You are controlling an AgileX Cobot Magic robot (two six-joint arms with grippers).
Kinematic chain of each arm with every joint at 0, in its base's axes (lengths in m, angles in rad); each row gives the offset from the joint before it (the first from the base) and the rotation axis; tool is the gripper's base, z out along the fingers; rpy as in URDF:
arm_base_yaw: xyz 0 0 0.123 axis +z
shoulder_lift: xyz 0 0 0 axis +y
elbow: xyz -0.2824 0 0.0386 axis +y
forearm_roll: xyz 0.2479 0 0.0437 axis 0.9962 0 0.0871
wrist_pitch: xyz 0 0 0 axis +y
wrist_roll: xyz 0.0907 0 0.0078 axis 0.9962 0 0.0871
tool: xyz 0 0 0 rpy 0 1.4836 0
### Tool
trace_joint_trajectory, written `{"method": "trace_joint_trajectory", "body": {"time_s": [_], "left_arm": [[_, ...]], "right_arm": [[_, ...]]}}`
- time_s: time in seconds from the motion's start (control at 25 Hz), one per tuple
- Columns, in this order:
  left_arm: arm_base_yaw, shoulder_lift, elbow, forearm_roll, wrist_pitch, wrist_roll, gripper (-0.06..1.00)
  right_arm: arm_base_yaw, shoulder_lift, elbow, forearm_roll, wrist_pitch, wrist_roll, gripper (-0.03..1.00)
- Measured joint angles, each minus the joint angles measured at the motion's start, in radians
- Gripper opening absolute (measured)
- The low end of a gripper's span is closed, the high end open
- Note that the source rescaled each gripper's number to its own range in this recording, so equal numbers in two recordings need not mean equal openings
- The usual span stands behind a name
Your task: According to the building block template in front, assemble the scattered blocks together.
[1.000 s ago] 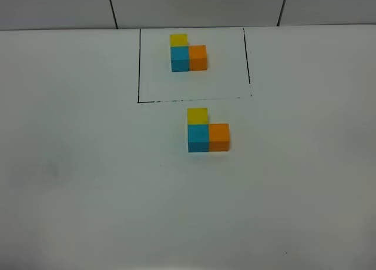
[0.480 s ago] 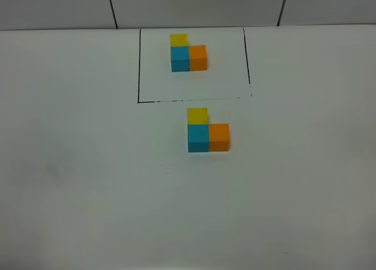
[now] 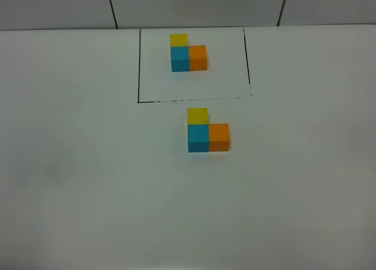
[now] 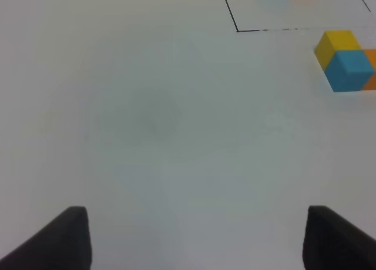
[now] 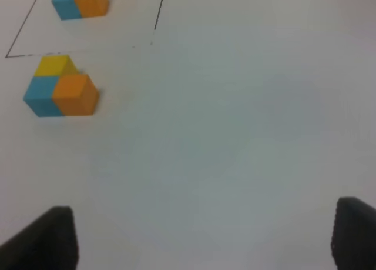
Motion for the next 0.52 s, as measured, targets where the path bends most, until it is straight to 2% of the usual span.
{"method": "trace_joint_trajectory", "body": {"time_s": [0.52], "left_arm": [[0.000, 0.000, 0.000, 0.000, 0.000, 0.000, 0.59]], "right_arm": [[0.001, 0.000, 0.000, 0.000, 0.000, 0.000, 0.85]]}}
